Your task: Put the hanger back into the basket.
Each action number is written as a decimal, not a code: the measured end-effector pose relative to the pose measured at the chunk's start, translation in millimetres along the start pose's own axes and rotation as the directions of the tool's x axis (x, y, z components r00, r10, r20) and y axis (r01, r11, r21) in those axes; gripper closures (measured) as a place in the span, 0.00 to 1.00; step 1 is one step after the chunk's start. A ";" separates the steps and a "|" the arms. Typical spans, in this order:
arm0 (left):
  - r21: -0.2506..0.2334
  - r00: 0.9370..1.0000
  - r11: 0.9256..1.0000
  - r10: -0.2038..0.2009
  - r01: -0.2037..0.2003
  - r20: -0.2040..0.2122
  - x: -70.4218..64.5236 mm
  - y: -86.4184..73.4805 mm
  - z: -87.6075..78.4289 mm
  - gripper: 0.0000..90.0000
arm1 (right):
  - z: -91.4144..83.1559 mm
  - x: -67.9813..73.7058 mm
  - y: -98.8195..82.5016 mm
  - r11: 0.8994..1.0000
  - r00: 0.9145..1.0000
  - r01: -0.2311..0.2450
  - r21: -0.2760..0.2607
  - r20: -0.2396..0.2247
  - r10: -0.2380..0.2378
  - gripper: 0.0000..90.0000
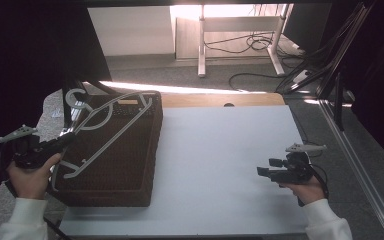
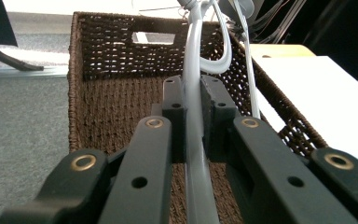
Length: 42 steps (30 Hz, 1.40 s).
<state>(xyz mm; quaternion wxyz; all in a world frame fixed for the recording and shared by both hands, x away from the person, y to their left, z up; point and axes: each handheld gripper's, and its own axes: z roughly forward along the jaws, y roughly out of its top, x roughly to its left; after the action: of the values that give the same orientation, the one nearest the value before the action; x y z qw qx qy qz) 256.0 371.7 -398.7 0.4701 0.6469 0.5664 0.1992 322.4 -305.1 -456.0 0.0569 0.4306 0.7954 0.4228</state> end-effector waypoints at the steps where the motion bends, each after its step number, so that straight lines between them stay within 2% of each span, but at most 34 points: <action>1: 0.000 1.000 1.000 0.000 0.000 -0.002 0.8 -0.3 1.3 0.91 | -0.1 0.0 -0.1 1.000 1.000 -0.001 -0.001 -0.001 0.001 0.32; 8: 0.017 1.000 1.000 0.011 -0.011 -0.026 3.8 -1.9 11.1 0.91 | -0.1 -0.6 -0.8 1.000 1.000 -0.001 0.001 -0.001 0.001 0.32; 11: 0.021 0.999 1.000 0.004 -0.003 -0.036 6.6 -3.3 14.1 0.91 | -0.3 -0.9 -0.9 1.000 1.000 -0.001 0.001 0.000 0.001 0.32; 14: 0.027 0.999 1.000 0.000 0.001 -0.036 10.8 -6.6 18.6 0.91 | -0.2 -1.0 -1.1 1.000 1.000 -0.001 0.001 -0.001 0.001 0.32; 16: 0.032 1.000 0.999 -0.001 0.001 -0.021 14.1 -9.2 22.8 0.91 | -0.1 -1.1 -1.1 1.000 1.000 -0.001 0.002 -0.001 0.001 0.32; 18: 0.069 1.000 0.998 -0.003 0.005 -0.016 16.8 -11.3 29.2 0.89 | 0.2 -1.0 -1.0 1.000 1.000 -0.001 0.003 -0.002 0.001 0.32; 19: 0.072 1.000 0.997 0.004 -0.002 -0.021 16.9 -12.4 31.7 0.85 | 0.3 -1.0 -1.0 1.000 1.000 -0.001 0.003 -0.001 0.001 0.32; 20: 0.073 0.999 0.997 0.010 -0.008 -0.031 16.4 -12.8 33.3 0.76 | 0.5 -0.9 -1.1 1.000 1.000 -0.002 0.003 -0.002 0.002 0.32; 22: 0.078 0.999 0.997 0.020 -0.018 -0.026 13.8 -12.2 34.5 0.64 | 0.3 -0.8 -1.1 1.000 1.000 -0.001 0.005 -0.003 0.001 0.32; 25: 0.081 0.999 0.996 0.046 -0.045 -0.019 6.9 -10.9 34.6 0.55 | 0.1 -1.0 -1.1 1.000 1.000 -0.002 0.006 -0.002 0.002 0.32; 30: 0.089 0.997 0.993 0.077 -0.078 0.017 -3.9 -9.9 34.1 0.49 | 0.6 -0.8 -1.3 1.000 1.000 -0.002 0.006 -0.004 0.002 0.32; 42: 0.114 0.987 0.986 0.107 -0.121 0.119 -32.2 -13.0 35.9 0.39 | 2.3 1.0 -0.4 1.000 1.000 0.013 -0.010 -0.009 -0.013 0.31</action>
<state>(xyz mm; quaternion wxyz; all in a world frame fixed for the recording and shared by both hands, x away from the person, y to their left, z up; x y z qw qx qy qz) 268.3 327.2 -417.9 0.4490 0.7158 0.5120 0.1544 322.5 -303.1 -457.5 0.0582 0.4231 0.7963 0.4284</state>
